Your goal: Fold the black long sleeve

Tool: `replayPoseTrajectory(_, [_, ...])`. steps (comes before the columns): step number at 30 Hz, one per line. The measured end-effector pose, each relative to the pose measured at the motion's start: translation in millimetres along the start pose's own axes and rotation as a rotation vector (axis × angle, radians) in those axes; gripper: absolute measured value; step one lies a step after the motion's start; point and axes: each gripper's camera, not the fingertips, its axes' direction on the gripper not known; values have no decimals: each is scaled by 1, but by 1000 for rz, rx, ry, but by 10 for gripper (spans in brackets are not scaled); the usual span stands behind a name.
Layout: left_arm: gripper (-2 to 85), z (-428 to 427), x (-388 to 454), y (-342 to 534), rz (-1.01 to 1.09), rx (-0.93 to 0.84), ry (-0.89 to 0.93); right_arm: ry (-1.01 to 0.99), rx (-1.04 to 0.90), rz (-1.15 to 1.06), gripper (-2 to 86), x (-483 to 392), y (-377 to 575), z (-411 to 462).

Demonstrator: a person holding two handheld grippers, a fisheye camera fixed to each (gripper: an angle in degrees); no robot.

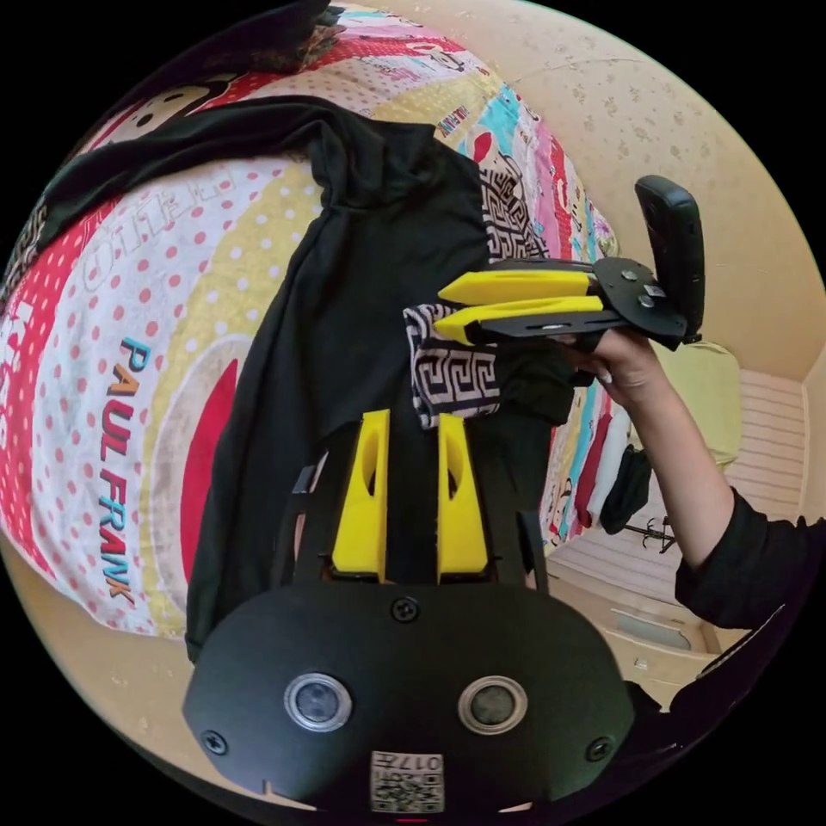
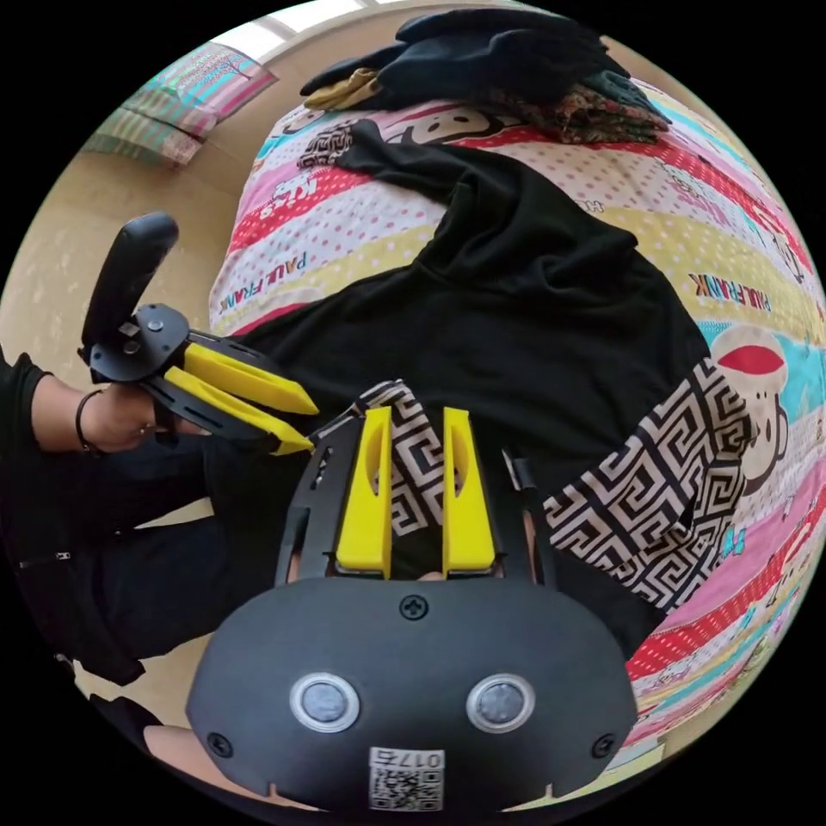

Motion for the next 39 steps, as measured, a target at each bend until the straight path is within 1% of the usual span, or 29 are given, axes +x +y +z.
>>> replayPoseTrajectory(1, [81, 4, -2, 2, -6, 2, 26, -7, -9, 24, 82, 1, -2, 7])
replayPoseTrajectory(6, [39, 11, -8, 1, -46, 24, 171, -29, 75, 131, 33, 2, 14, 5])
replayPoseTrajectory(9, [34, 12, -6, -3, -24, -4, 160, -97, 89, 204, 24, 9, 28, 4])
replayPoseTrajectory(11, [35, 7, -5, -3, -21, -11, 157, -144, 185, 218, 35, 16, 37, -2])
replayPoseTrajectory(13, [39, 0, -7, -1, -34, -18, 174, -169, 234, 202, 50, 19, 37, -6])
replayPoseTrajectory(15, [44, -3, -9, 1, -44, -32, 194, -164, 222, 171, 62, 20, 28, -4])
replayPoseTrajectory(17, [50, -8, -10, 5, -47, -28, 195, -109, 134, 107, 69, 17, 11, 9])
replayPoseTrajectory(20, [63, -16, -8, 12, -32, -11, 157, -53, 6, 69, 66, 16, -6, 33])
replayPoseTrajectory(23, [70, -16, -8, 15, -16, -23, 187, -39, -66, 60, 53, 15, -15, 50])
replayPoseTrajectory(25, [75, -12, -9, 17, -29, -22, 214, -12, -63, 54, 38, 11, -16, 51])
replayPoseTrajectory(30, [88, -2, -6, 19, -45, -71, 133, 29, -40, 62, 15, 2, -12, 40])
replayPoseTrajectory(36, [97, -4, -10, 26, -66, -61, 154, 4, 61, 64, 7, -3, 6, 6])
replayPoseTrajectory(39, [108, -10, -7, 26, -58, -98, 121, 10, 115, 65, 6, -3, 17, -19])
